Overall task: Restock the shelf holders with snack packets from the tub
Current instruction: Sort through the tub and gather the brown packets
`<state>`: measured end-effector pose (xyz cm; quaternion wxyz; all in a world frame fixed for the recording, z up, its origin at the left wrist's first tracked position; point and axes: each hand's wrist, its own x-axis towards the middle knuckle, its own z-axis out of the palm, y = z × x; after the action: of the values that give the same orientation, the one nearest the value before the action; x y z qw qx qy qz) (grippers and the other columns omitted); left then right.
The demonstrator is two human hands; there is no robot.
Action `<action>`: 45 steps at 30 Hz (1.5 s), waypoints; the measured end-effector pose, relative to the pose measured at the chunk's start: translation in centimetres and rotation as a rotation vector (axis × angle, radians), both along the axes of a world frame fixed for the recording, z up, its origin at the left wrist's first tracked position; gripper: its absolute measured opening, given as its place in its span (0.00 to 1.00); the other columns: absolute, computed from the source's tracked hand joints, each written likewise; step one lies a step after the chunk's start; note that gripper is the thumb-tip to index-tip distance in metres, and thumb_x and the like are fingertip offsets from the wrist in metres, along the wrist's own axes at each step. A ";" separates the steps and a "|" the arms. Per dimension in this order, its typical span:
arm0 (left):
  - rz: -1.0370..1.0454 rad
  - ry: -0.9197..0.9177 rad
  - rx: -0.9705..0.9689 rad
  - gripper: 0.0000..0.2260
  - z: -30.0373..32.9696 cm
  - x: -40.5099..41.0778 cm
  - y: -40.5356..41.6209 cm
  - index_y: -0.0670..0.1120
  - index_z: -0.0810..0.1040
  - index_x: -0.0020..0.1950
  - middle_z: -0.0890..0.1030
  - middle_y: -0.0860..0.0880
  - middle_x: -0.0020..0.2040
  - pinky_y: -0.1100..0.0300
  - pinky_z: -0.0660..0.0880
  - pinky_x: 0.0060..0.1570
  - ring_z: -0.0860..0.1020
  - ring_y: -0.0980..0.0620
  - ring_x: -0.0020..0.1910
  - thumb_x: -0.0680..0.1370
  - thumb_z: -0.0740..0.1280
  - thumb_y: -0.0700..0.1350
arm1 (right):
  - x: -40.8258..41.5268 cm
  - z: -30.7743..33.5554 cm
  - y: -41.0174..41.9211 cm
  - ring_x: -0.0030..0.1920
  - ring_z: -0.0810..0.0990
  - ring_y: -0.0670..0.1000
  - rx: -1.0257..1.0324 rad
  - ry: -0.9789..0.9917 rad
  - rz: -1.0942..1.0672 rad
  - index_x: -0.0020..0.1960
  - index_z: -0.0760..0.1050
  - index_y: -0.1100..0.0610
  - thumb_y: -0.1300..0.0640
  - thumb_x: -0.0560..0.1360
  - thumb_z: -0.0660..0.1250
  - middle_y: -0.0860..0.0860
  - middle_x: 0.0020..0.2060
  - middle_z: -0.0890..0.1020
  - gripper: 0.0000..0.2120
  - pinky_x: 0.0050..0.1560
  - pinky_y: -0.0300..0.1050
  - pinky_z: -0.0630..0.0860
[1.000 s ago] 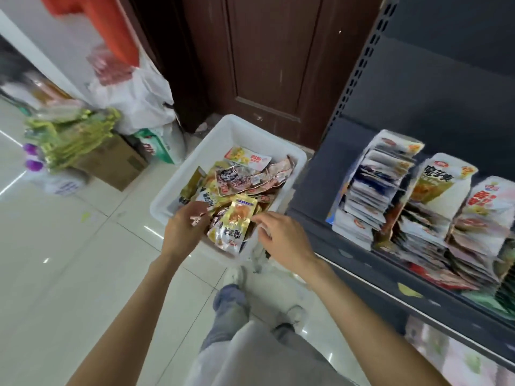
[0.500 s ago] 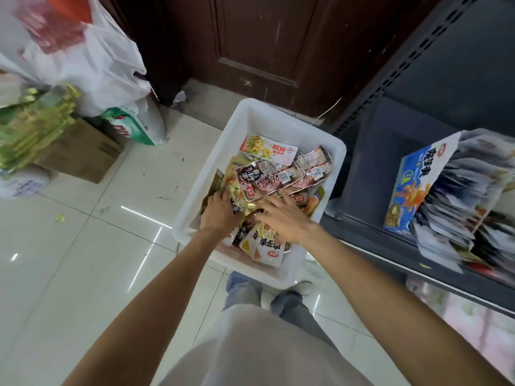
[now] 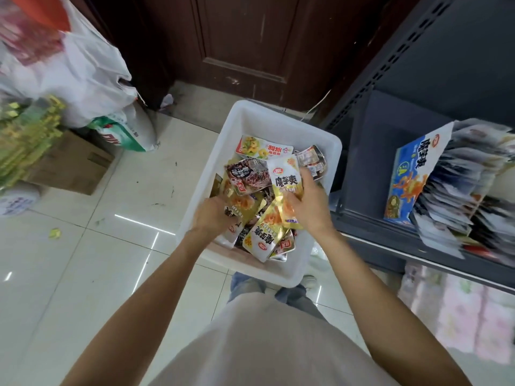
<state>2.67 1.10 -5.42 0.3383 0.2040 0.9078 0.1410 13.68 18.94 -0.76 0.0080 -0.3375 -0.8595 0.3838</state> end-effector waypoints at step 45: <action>-0.964 0.669 0.383 0.13 19.2 21.4 35.3 0.53 0.77 0.61 0.83 0.51 0.51 0.57 0.75 0.40 0.82 0.49 0.46 0.80 0.62 0.41 | 29.3 18.2 26.5 0.51 0.81 0.44 -0.245 1.217 -0.860 0.56 0.65 0.49 0.67 0.79 0.61 0.45 0.49 0.82 0.15 0.52 0.42 0.78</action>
<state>24.05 36.45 13.78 0.0183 0.6815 0.7290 0.0613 42.99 45.43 17.43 0.5928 -0.3700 -0.4472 0.5583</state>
